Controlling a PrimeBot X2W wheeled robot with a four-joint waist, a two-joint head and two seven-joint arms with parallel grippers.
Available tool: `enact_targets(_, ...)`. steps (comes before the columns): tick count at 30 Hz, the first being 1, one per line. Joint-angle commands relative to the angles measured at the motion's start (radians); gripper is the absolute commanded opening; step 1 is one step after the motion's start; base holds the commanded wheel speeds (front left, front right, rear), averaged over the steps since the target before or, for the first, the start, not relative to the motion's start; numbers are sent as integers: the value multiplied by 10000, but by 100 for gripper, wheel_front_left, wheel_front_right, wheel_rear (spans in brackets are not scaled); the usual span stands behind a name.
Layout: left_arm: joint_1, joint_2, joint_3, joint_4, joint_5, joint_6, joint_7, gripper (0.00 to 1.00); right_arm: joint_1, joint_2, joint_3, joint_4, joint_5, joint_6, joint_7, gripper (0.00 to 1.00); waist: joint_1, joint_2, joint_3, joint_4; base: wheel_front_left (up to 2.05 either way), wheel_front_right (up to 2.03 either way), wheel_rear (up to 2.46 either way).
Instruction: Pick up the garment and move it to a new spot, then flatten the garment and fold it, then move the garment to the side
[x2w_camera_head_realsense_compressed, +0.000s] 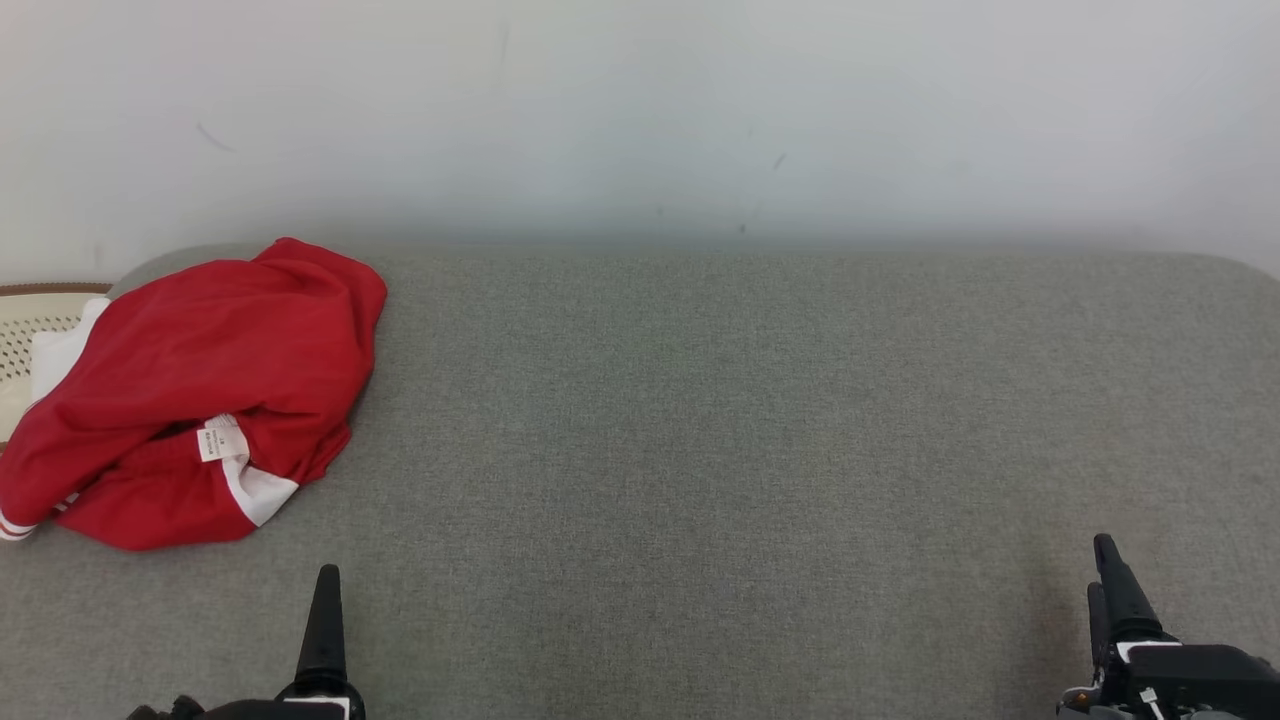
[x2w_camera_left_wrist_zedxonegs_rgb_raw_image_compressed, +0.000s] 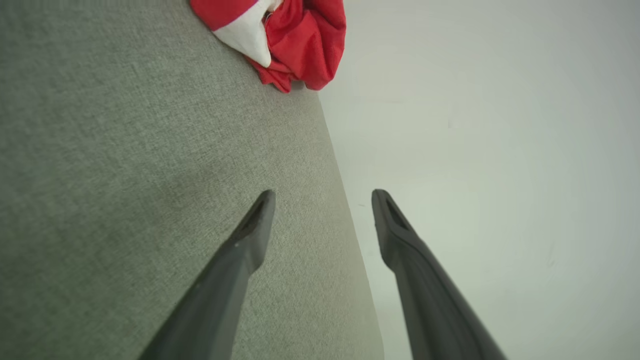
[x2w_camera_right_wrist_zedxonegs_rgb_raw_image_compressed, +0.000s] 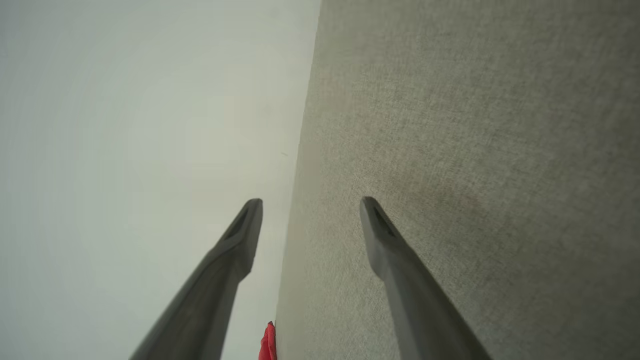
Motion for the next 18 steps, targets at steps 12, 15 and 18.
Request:
enact_targets(12, 407, 4, -50, -1119, 3011, 695, -362, 100, 78, -29, 635, -623, -3746, 2, -772, 100, 0, 0, -21, 47, 0, 0, 0)
enact_targets(15, 476, 4, -85, -1237, 3697, 788, -428, 100, 128, -26, 744, -651, -4290, 2, -924, 100, 0, 0, -22, 59, 0, 0, 0)
enact_targets(18, 533, 4, -101, -1348, 4347, 904, -484, 100, 168, -24, 829, -597, -4733, 2, -1070, 100, 0, 0, -28, 68, 0, 0, 0)
